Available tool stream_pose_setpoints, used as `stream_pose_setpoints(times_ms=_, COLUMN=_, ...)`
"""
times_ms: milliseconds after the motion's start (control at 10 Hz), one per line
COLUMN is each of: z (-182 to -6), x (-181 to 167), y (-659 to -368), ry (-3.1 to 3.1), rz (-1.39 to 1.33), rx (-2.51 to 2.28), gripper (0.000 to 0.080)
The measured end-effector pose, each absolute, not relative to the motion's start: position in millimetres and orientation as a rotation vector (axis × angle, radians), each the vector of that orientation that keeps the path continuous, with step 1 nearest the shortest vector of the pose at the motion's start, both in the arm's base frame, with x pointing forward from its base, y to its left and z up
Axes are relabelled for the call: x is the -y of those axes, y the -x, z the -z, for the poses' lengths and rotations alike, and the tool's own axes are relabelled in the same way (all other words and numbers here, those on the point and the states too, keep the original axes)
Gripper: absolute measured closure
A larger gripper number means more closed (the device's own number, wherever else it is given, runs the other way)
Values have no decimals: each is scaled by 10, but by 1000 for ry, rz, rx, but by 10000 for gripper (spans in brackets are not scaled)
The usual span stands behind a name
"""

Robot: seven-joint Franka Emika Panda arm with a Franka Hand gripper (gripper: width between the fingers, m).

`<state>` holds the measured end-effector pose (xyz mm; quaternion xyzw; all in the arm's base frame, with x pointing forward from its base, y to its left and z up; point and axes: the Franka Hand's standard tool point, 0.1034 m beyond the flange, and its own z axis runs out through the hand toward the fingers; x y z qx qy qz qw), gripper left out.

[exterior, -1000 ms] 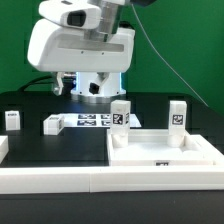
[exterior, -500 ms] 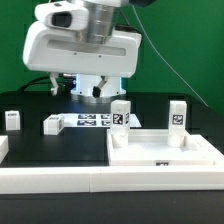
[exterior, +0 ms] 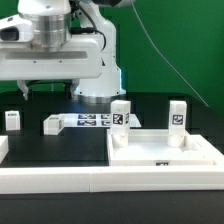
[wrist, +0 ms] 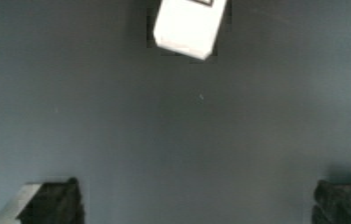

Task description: Assemble square table

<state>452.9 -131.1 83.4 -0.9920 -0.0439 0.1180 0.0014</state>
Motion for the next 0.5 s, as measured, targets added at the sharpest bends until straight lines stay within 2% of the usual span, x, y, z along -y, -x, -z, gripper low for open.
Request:
stream_pose_setpoints(times_ms=300, z=-829, x=1299, y=-4531, ry=3114, rz=-372, rx=142, gripper=150)
stream_pose_setpoints(times_ms=500, z=-746, x=1356, y=-4416, ry=3108, rz=-399, rx=-27, gripper=150)
